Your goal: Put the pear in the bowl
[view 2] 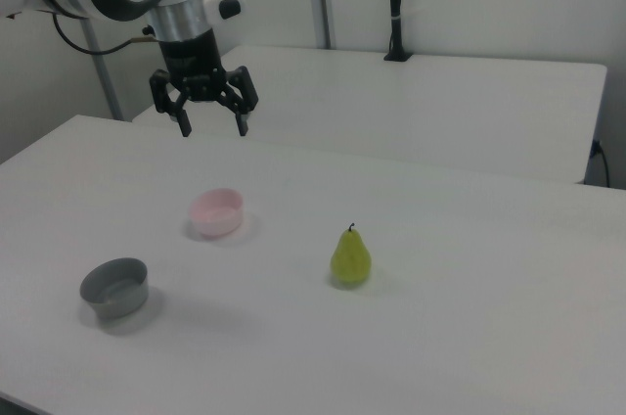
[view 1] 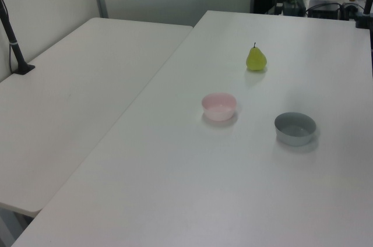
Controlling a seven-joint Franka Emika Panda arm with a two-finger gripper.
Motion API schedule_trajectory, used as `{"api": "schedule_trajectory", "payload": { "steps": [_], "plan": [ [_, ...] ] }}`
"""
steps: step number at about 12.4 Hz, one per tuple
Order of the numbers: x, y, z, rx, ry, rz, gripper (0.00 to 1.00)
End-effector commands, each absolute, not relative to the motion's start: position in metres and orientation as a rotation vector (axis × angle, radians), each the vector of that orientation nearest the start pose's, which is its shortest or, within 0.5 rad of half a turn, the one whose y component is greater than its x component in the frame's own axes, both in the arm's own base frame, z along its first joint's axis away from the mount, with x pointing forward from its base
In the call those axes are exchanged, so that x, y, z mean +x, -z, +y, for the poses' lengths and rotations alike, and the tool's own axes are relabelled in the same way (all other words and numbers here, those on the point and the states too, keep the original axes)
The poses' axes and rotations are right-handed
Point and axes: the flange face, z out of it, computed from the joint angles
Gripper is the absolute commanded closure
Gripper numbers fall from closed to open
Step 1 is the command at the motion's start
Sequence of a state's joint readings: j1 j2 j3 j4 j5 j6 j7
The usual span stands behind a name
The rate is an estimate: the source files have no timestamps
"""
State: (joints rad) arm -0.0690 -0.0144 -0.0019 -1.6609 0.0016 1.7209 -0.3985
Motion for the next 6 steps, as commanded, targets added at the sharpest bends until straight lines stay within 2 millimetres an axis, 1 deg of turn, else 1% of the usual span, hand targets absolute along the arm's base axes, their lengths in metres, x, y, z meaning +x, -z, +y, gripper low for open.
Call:
{"api": "schedule_trajectory", "payload": {
  "steps": [1, 2, 3, 4, 5, 6],
  "plan": [
    [0.556, -0.608, -0.085, -3.107, 0.117, -0.649, 0.0],
    [0.557, -0.603, -0.103, -3.096, 0.099, -0.701, 0.0],
    [0.557, -0.597, -0.126, -3.091, 0.088, -0.717, 0.0],
    [0.559, -0.583, -0.152, -3.075, 0.078, -0.715, 0.0],
    [0.564, -0.58, -0.163, -3.087, 0.104, -0.697, 0.0],
    [0.573, -0.566, -0.171, -3.096, 0.104, -0.679, 0.0]
  ]
}}
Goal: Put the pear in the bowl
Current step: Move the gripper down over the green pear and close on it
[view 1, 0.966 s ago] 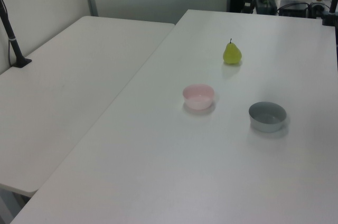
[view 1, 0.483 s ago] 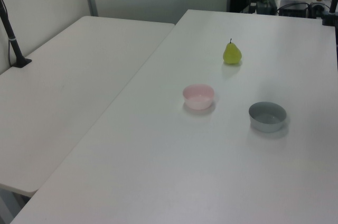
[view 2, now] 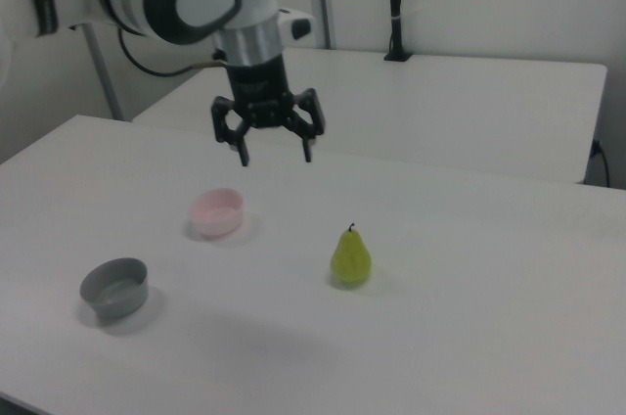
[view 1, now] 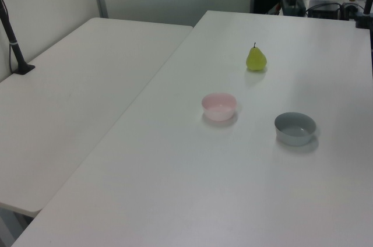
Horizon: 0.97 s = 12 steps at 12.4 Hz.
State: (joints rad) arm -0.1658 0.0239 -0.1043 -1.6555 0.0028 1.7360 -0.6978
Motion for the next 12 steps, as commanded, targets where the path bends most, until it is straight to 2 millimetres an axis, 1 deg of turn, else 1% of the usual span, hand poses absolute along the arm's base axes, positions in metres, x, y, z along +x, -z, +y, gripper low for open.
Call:
{"api": "schedule_trajectory", "payload": {
  "steps": [1, 3, 4, 5, 7, 8, 9, 10, 11, 12],
  "plan": [
    [0.58, -0.554, -0.179, -3.109, 0.113, -0.662, 0.0],
    [0.594, -0.522, -0.198, -3.11, 0.133, -0.61, 0.0],
    [0.605, -0.508, -0.2, -3.1, 0.181, -0.583, 0.0],
    [0.609, -0.498, -0.202, -3.097, 0.197, -0.572, 0.0],
    [0.621, -0.464, -0.203, -3.097, 0.164, -0.57, 0.0],
    [0.628, -0.451, -0.202, -3.105, 0.177, -0.557, 0.0],
    [0.635, -0.435, -0.197, -3.119, 0.185, -0.519, 0.0],
    [0.641, -0.425, -0.199, -3.134, 0.217, -0.502, 0.0],
    [0.645, -0.411, -0.2, -3.139, 0.218, -0.496, 0.0],
    [0.65, -0.401, -0.196, -3.144, 0.222, -0.49, 0.0]
  ]
}}
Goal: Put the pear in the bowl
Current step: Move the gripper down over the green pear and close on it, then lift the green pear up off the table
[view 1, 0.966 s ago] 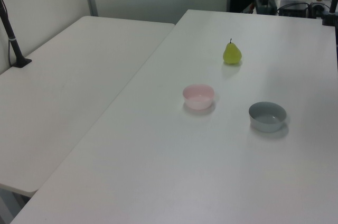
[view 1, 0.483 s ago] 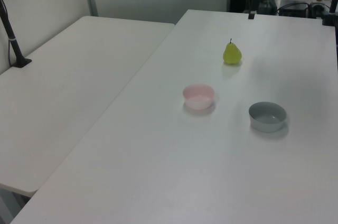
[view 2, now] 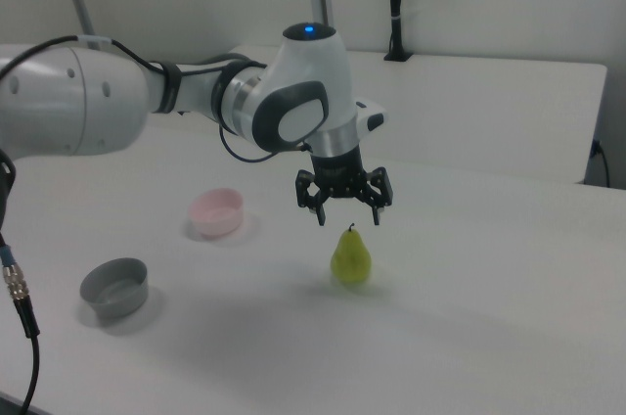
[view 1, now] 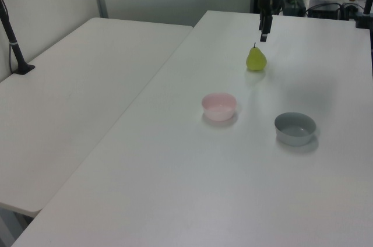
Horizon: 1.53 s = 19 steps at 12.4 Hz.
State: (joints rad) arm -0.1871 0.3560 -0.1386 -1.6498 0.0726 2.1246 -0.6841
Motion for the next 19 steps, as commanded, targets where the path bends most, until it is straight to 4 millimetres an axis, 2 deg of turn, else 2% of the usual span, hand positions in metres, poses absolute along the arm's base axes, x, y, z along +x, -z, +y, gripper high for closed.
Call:
{"api": "schedule_trajectory", "payload": {
  "steps": [1, 4, 8, 10, 11, 12, 13, 14, 15, 17, 19],
  "plan": [
    [0.652, -0.389, -0.193, -3.142, 0.206, -0.496, 0.0],
    [0.653, -0.365, -0.189, -3.137, 0.146, -0.516, 0.0],
    [0.657, -0.345, -0.184, -3.156, 0.176, -0.551, 0.02],
    [0.654, -0.34, -0.183, -3.158, 0.158, -0.558, 0.19],
    [0.652, -0.335, -0.182, -3.153, 0.142, -0.558, 0.41],
    [0.652, -0.336, -0.182, -3.153, 0.143, -0.554, 0.73],
    [0.651, -0.336, -0.182, -3.151, 0.139, -0.554, 0.89],
    [0.651, -0.339, -0.182, -3.149, 0.135, -0.553, 0.97],
    [0.65, -0.341, -0.183, -3.149, 0.135, -0.551, 1.0],
    [0.646, -0.356, -0.182, -3.137, 0.107, -0.551, 1.0],
    [0.636, -0.395, -0.173, -3.111, 0.078, -0.561, 1.0]
  ]
}}
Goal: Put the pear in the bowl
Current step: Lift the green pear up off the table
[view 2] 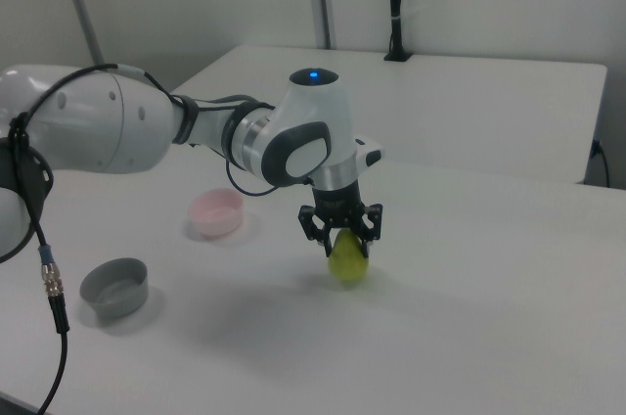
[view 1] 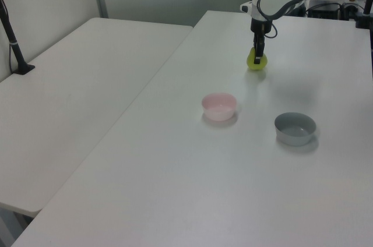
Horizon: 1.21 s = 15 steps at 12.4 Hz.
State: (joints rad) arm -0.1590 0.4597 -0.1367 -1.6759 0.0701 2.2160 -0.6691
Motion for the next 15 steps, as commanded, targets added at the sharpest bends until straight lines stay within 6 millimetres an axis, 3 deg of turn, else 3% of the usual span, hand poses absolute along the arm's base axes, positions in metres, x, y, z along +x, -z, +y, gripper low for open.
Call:
{"api": "schedule_trajectory", "payload": {
  "steps": [1, 4, 10, 13, 15],
  "plan": [
    [0.631, -0.414, -0.17, -3.102, 0.072, -0.562, 1.0],
    [0.618, -0.467, -0.163, -3.085, 0.07, -0.558, 0.99],
    [0.589, -0.54, -0.119, -3.053, 0.074, -0.551, 0.98],
    [0.573, -0.566, -0.092, -3.039, 0.045, -0.556, 0.98],
    [0.574, -0.568, -0.072, -3.042, 0.032, -0.524, 0.98]
  ]
}}
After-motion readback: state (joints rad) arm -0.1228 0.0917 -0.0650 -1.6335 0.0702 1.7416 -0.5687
